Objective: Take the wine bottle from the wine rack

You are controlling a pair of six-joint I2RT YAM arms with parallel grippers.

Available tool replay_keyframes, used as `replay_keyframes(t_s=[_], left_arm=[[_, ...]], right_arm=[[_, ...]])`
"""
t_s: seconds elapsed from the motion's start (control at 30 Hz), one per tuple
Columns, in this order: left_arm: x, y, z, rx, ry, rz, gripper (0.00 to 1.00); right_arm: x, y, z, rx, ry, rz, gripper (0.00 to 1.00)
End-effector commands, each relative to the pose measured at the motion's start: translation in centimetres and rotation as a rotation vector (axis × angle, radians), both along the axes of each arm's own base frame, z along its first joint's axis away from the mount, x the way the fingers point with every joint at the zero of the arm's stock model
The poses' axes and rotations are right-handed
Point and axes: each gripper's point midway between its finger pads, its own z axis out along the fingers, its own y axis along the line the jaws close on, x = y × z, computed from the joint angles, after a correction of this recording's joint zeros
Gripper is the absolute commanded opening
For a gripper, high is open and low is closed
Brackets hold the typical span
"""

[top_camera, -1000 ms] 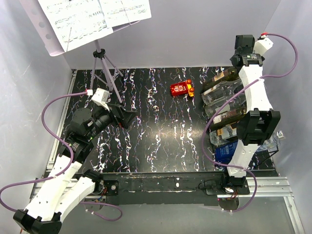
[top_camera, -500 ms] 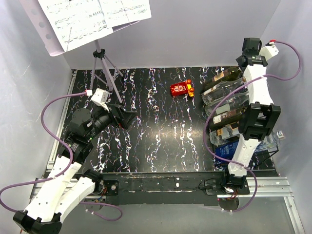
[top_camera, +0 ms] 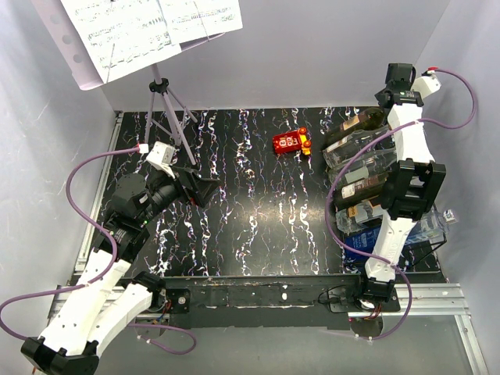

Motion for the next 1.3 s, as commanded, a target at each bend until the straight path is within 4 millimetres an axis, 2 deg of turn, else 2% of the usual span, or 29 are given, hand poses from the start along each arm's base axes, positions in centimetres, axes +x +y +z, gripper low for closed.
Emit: replay_keyframes(t_s=[0.0,0.4,0.57,0.77,0.9,1.0,1.07,1.13,1.27], left_arm=[[0.0,-0.2,-0.1,0.002,-0.003,-0.008,0.98],[0.2,-0.2,-0.3,0.006,0.002,-0.005,0.98],[0.2,-0.2,-0.4,0.008,0.005,-0.004,0.98],[0.4,-0.1,-0.4,0.012,0.006,0.004,0.98],[0.5,-0.1,-0.4,0.012,0.006,0.008,0.98],[0.4,0.0,-0.4,0.013,0.003,0.011,0.98],[0.4,0.1,-0.4,0.013,0.003,0.014,0.98],[0.4,0.1,-0.4,0.012,0.002,0.014,0.98],[0.4,0.1,-0.3,0.011,0.001,0.014,0.98]], right_arm=[[1.0,-1.8,1.0,0.001,-0.06,-0.046,0.64],[1.4,-3.1,0.3,-0.056,-0.042,-0.057,0.6],[1.6,-3.8,0.8,-0.096,-0.048,-0.063,0.57],[2.1,-4.0,1.7,-0.12,-0.081,-0.041,0.5],[2.4,-3.8,1.4,-0.114,-0.083,-0.029,0.4],[2.4,-3.7,1.4,-0.109,-0.086,-0.023,0.28],[2.4,-3.5,1.7,-0.103,-0.097,-0.01,0.14],[2.7,-2.9,3.1,-0.099,-0.141,0.018,0.01],[3.1,-1.8,6.1,-0.083,-0.235,0.069,0.01]])
